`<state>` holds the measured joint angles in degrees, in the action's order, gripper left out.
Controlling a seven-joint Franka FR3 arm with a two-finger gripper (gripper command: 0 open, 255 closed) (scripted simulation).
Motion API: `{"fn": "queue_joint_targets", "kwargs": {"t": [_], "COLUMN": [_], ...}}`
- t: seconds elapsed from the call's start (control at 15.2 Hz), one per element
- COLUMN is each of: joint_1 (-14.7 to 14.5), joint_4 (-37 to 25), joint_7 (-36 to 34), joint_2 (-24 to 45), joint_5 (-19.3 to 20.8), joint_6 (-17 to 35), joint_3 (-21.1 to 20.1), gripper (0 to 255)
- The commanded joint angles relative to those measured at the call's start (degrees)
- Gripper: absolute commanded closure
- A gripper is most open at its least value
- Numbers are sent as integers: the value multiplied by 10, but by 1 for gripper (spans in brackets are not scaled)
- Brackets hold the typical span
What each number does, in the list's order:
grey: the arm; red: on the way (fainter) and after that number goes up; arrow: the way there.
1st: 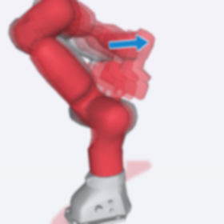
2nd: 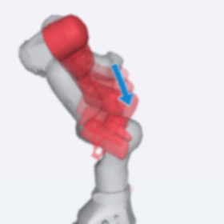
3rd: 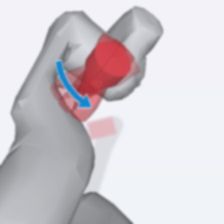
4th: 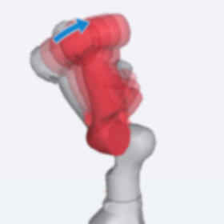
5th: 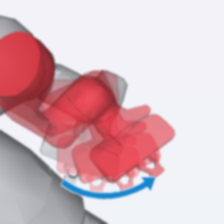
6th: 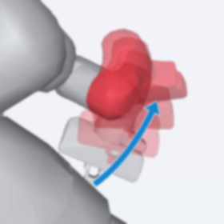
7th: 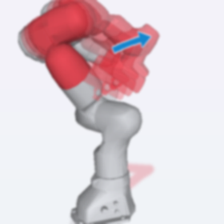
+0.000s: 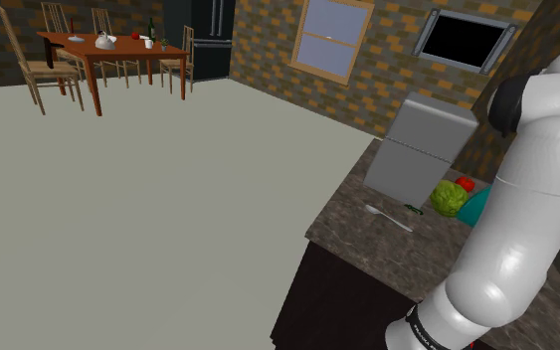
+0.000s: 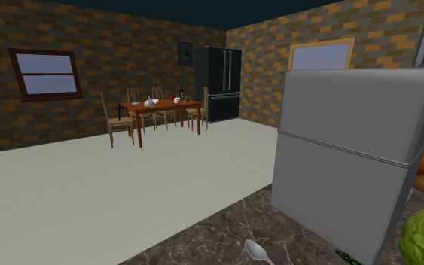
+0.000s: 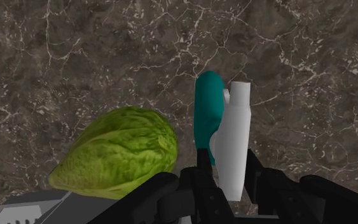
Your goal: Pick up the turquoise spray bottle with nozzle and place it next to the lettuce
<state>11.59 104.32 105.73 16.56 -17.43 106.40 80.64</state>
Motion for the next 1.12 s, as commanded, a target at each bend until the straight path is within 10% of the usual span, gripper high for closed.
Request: {"fn": "queue_joint_targets", "kwargs": {"t": [0.0,1.06], "joint_1": [7,38], "joint_4": [11,62], "joint_7": [5,28], "joint_2": [5,33], "joint_5": [-6,-41], "joint_6": [13,76], "joint_3": [-7,-46], "gripper": [255,255]}}
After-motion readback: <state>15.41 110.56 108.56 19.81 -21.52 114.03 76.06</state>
